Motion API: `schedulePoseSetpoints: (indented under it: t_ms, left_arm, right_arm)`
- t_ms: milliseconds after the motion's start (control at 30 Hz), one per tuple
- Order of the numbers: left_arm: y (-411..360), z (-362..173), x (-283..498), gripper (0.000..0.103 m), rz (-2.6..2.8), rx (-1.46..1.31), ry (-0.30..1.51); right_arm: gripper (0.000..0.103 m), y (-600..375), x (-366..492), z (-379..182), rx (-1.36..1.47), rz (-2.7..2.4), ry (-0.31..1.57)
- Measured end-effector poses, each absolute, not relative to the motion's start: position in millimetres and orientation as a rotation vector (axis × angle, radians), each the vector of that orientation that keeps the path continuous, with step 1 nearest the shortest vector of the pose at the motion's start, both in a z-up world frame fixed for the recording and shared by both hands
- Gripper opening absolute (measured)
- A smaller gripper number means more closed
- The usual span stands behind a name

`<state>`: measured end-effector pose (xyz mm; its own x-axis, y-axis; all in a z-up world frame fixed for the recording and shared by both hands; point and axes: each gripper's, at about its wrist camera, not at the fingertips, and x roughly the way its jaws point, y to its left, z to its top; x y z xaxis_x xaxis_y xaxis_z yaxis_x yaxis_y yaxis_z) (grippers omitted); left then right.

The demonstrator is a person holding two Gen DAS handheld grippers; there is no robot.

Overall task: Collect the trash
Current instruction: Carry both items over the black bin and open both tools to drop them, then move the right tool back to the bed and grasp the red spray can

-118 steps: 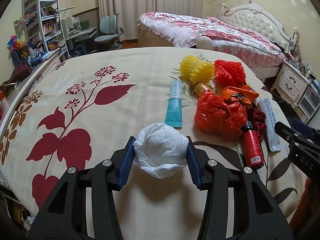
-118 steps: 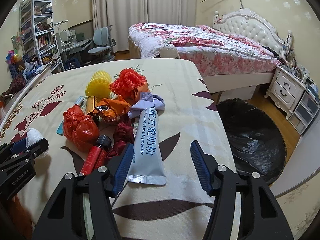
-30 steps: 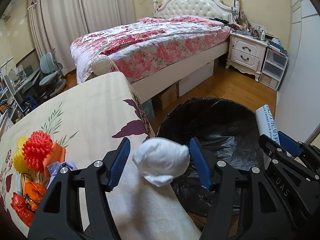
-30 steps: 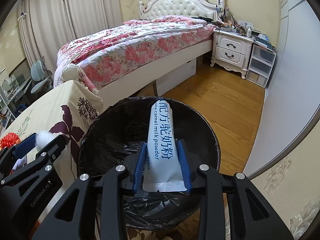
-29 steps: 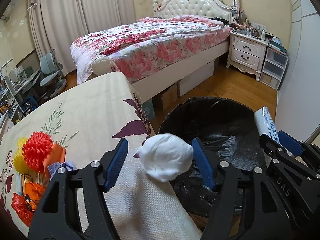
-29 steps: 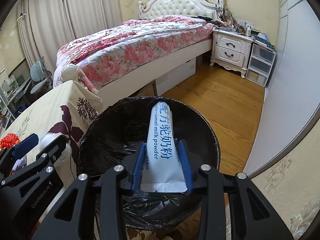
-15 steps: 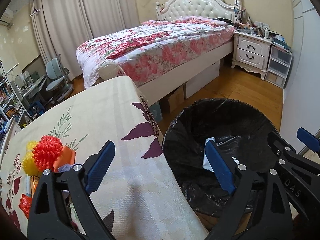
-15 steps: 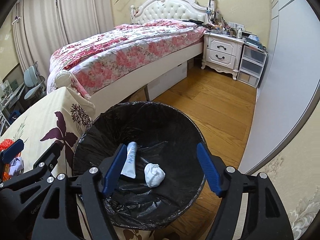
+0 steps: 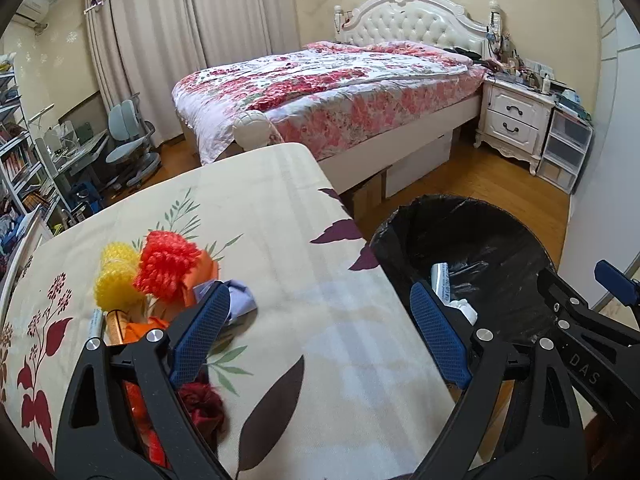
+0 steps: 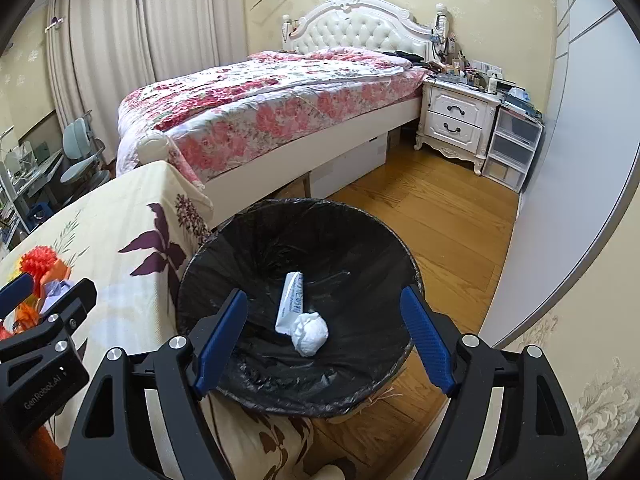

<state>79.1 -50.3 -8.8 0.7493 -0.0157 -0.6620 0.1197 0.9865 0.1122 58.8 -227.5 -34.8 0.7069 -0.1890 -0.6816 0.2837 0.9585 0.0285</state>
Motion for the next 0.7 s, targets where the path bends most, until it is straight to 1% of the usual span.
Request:
schedulePoseSetpoints:
  t_ms: [300,700]
  left_arm:
    - [5.0,-5.3,41.3,0.089,0.001,0.108,0.728]
    - [79.9,-10.9,-9.6,0.089,0.143,0.106,0.735]
  right_arm:
    - [0.077,-196.6,35.6,-31.3,0.125,-0.191,0.745]
    - [0.076,-118.2,11.6,-36.5,0.035,-0.009,0.772]
